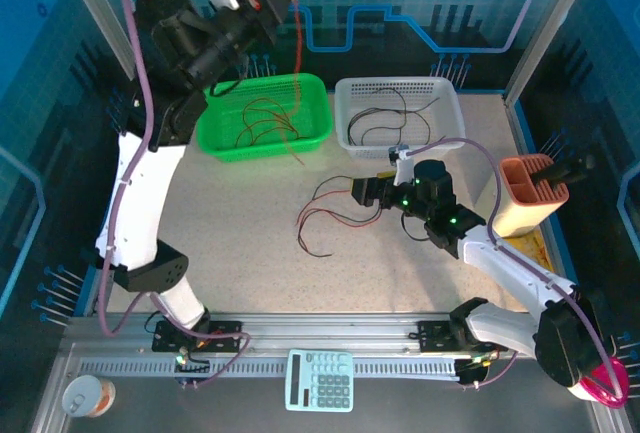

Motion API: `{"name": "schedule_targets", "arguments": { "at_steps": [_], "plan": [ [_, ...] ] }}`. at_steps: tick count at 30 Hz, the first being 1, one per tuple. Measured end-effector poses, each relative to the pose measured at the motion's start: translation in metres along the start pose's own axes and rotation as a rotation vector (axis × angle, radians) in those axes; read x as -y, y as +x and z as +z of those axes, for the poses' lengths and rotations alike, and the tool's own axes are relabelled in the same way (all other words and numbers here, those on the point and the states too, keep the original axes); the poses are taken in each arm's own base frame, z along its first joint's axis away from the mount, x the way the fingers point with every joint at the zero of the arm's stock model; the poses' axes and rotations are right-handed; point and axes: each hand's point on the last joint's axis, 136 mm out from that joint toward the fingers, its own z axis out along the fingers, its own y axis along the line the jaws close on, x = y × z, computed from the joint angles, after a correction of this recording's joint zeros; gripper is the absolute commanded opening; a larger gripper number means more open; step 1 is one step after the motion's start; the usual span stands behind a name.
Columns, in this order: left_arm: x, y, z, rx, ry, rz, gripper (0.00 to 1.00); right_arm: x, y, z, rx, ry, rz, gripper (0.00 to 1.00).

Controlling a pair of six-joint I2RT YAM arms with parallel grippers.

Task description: Untangle the cables

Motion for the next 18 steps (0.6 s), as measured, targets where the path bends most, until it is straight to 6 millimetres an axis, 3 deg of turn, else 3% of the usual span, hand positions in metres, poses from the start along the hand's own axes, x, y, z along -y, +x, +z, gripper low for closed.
{"name": "schedule_targets", "arguments": {
  "at_steps": [3,7,13,18],
  "plan": [
    [-0.022,-0.022,0.006,0.083,-0.043,0.042,0.00,-0.001,0.000,-0.003,-0.002,0.000,0.002,0.92],
    [-0.052,-0.031,0.021,0.135,-0.090,0.084,0.00,-0.004,-0.001,-0.010,0.002,-0.001,0.000,0.92],
    [-0.107,-0.014,0.053,0.121,-0.169,0.142,0.00,-0.005,0.001,-0.018,-0.006,0.002,0.001,0.92],
    [-0.151,0.015,0.076,0.062,-0.229,0.200,0.00,-0.003,0.007,-0.019,-0.034,0.011,0.006,0.92]
  ]
}}
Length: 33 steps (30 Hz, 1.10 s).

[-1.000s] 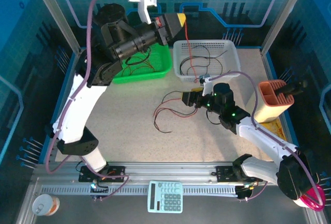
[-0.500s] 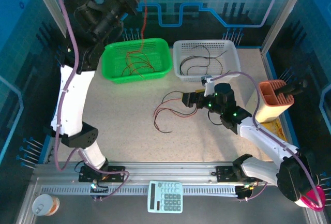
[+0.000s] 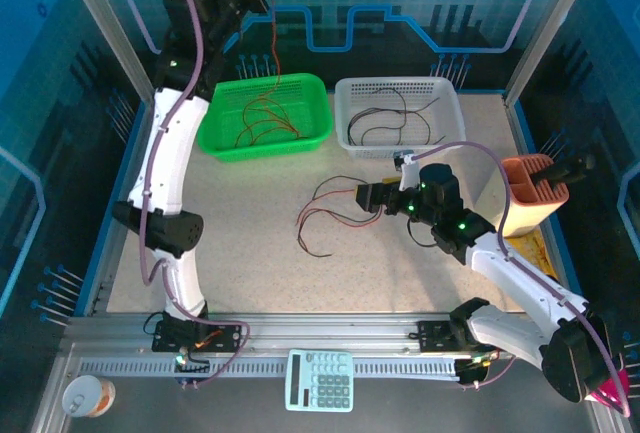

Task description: Untangle the cables

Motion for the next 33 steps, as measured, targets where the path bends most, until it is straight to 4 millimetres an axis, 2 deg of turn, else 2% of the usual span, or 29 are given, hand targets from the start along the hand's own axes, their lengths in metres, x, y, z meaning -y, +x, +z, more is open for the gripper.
{"name": "schedule_targets", "arguments": {
  "at_steps": [4,11,14,18,23,28,30,33],
  "plan": [
    [-0.024,0.036,0.016,-0.073,-0.041,0.029,0.00,-0.003,-0.001,-0.002,-0.007,-0.006,0.001,0.92],
    [-0.083,0.120,0.025,-0.259,-0.161,0.069,0.00,-0.007,-0.003,-0.005,-0.009,-0.020,-0.004,0.92],
    [-0.112,0.156,0.020,-0.342,-0.222,0.080,0.00,-0.007,-0.002,-0.005,-0.012,-0.019,-0.003,0.91],
    [-0.154,0.211,0.003,-0.488,-0.330,0.115,0.00,-0.007,-0.002,-0.005,-0.012,-0.020,-0.001,0.91],
    [-0.190,0.266,-0.008,-0.660,-0.438,0.193,0.00,-0.006,0.001,-0.007,-0.024,-0.014,0.005,0.91],
    [-0.223,0.338,-0.022,-0.859,-0.517,0.228,0.01,-0.011,0.001,-0.018,-0.020,-0.016,0.001,0.91],
    [-0.235,0.368,-0.029,-0.942,-0.542,0.229,0.07,-0.015,0.000,-0.024,-0.011,-0.021,-0.002,0.91],
    [-0.245,0.408,-0.044,-1.053,-0.565,0.224,0.30,-0.017,0.000,-0.029,-0.004,-0.023,-0.006,0.91]
  ]
}}
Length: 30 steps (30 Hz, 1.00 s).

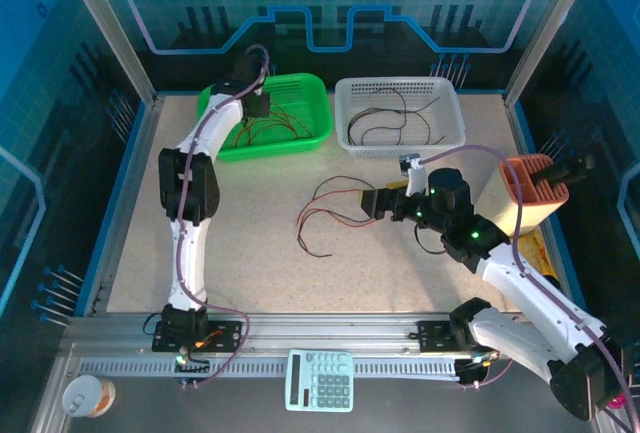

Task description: Untangle the cables

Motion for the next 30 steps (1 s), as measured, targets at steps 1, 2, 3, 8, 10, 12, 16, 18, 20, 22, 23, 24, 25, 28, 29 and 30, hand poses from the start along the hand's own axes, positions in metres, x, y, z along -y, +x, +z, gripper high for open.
{"name": "schedule_targets", "arguments": {
  "at_steps": [1,2,3,8,10,12,16,18,20,22,23,24,25,28,29,30],
  "plan": [
    [0.001,0.007,0.005,-0.025,-0.001,0.002,0.36,0.000,0.001,0.000,-0.002,0.002,0.000,0.91],
    [0.003,0.015,0.009,-0.052,-0.002,0.011,0.45,0.001,0.002,0.000,-0.007,0.006,0.000,0.91],
    [0.004,0.021,0.012,-0.073,-0.003,0.013,0.56,0.001,0.004,0.000,-0.013,0.008,0.001,0.91],
    [0.014,0.015,0.001,-0.071,0.025,-0.001,0.80,0.001,0.012,0.007,-0.049,0.016,0.003,0.90],
    [0.019,0.001,-0.009,-0.040,0.048,-0.020,0.88,0.000,0.015,0.010,-0.064,0.015,0.001,0.90],
    [0.022,-0.016,-0.021,0.003,0.077,-0.045,0.99,-0.002,0.019,0.014,-0.080,0.013,-0.005,0.90],
    [0.026,-0.044,-0.049,0.078,0.130,-0.093,0.99,-0.011,0.025,0.017,-0.101,0.002,-0.020,0.90],
    [0.027,-0.058,-0.068,0.118,0.154,-0.120,0.99,-0.015,0.027,0.017,-0.104,-0.004,-0.028,0.90],
    [0.026,-0.070,-0.086,0.156,0.172,-0.143,0.99,-0.016,0.028,0.017,-0.107,-0.003,-0.033,0.90],
    [0.024,-0.079,-0.104,0.191,0.184,-0.160,0.99,-0.018,0.029,0.017,-0.109,-0.003,-0.037,0.90],
    [0.024,-0.083,-0.112,0.205,0.191,-0.171,0.99,-0.018,0.030,0.017,-0.112,-0.002,-0.037,0.90],
    [0.023,-0.086,-0.120,0.218,0.198,-0.177,0.99,-0.018,0.031,0.017,-0.114,0.000,-0.039,0.90],
    [0.023,-0.089,-0.126,0.228,0.205,-0.185,0.99,-0.018,0.031,0.017,-0.114,0.003,-0.040,0.90],
    [0.024,-0.095,-0.145,0.254,0.236,-0.213,0.99,-0.018,0.032,0.018,-0.115,0.008,-0.042,0.90],
    [0.025,-0.095,-0.150,0.260,0.250,-0.224,0.99,-0.017,0.032,0.018,-0.116,0.011,-0.042,0.90],
    [0.026,-0.093,-0.156,0.261,0.263,-0.229,0.99,-0.017,0.033,0.019,-0.118,0.013,-0.041,0.90]
  ]
}}
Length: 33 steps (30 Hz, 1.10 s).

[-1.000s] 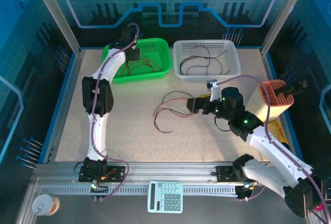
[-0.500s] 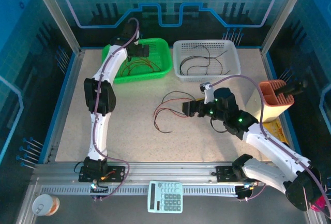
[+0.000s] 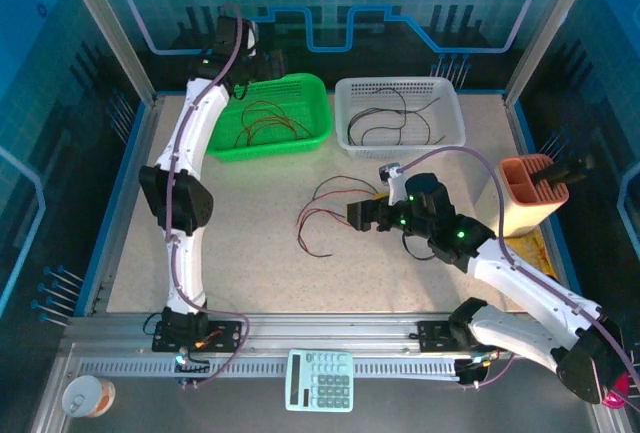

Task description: Untangle the cables

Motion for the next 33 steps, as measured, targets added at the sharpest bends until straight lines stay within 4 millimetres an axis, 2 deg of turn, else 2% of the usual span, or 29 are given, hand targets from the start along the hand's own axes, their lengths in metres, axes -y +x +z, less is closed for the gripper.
{"name": "schedule_targets", "arguments": {
  "at_steps": [4,8,11,16,19,23,26,28,33],
  "plan": [
    [0.005,0.019,-0.022,-0.023,0.037,-0.023,0.99,0.002,0.006,0.007,-0.027,0.010,0.000,0.89],
    [0.013,0.054,-0.045,-0.064,0.094,-0.052,0.99,0.007,0.017,0.014,-0.073,0.040,0.007,0.87],
    [0.016,0.088,-0.066,-0.095,0.144,-0.084,0.99,0.014,0.031,0.022,-0.129,0.068,0.027,0.84],
    [0.014,0.147,-0.106,-0.129,0.205,-0.151,0.99,0.014,0.064,0.041,-0.246,0.093,0.051,0.76],
    [0.013,0.185,-0.125,-0.152,0.237,-0.188,0.99,0.010,0.092,0.056,-0.332,0.107,0.048,0.72],
    [0.008,0.225,-0.138,-0.191,0.249,-0.225,0.99,0.004,0.135,0.076,-0.443,0.137,0.030,0.67],
    [0.002,0.241,-0.141,-0.208,0.239,-0.250,0.99,0.005,0.160,0.086,-0.505,0.174,0.019,0.64],
    [0.000,0.245,-0.145,-0.206,0.241,-0.257,0.99,0.008,0.170,0.090,-0.523,0.201,0.021,0.60],
    [0.002,0.243,-0.153,-0.187,0.254,-0.268,0.99,0.017,0.178,0.100,-0.526,0.254,0.043,0.53]
  ]
}}
